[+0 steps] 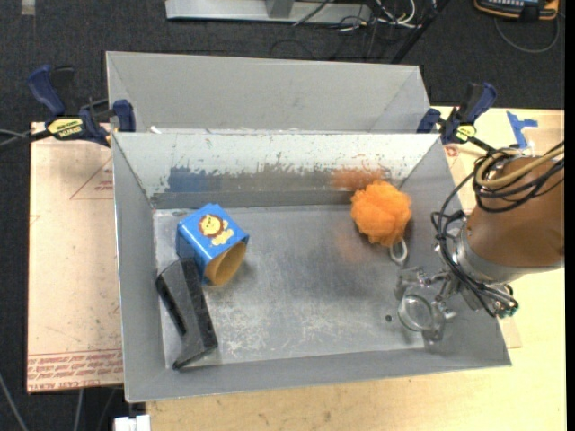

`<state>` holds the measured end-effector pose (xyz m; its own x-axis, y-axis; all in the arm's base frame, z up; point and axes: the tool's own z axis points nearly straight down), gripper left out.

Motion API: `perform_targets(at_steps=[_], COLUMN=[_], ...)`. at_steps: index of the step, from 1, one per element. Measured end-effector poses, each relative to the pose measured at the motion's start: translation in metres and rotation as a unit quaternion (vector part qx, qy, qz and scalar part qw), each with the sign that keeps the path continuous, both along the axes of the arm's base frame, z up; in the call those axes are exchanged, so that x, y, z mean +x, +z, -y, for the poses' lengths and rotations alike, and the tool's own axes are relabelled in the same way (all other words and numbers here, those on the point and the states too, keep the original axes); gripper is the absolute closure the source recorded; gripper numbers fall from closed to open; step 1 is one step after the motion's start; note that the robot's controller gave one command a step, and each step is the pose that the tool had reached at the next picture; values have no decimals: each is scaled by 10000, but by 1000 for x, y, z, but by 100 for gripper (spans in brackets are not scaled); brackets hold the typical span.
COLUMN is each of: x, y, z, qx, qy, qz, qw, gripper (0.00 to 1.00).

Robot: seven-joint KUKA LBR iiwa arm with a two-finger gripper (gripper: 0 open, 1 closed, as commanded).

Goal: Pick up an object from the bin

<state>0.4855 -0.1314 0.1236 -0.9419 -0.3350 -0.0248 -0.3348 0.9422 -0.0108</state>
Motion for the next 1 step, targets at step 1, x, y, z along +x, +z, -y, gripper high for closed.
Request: perform_targets(at_steps=[1], x=[-1], y=[27], z=[4], qx=[34], qy=[39], qz=[-118], qw=[9999], gripper=[100])
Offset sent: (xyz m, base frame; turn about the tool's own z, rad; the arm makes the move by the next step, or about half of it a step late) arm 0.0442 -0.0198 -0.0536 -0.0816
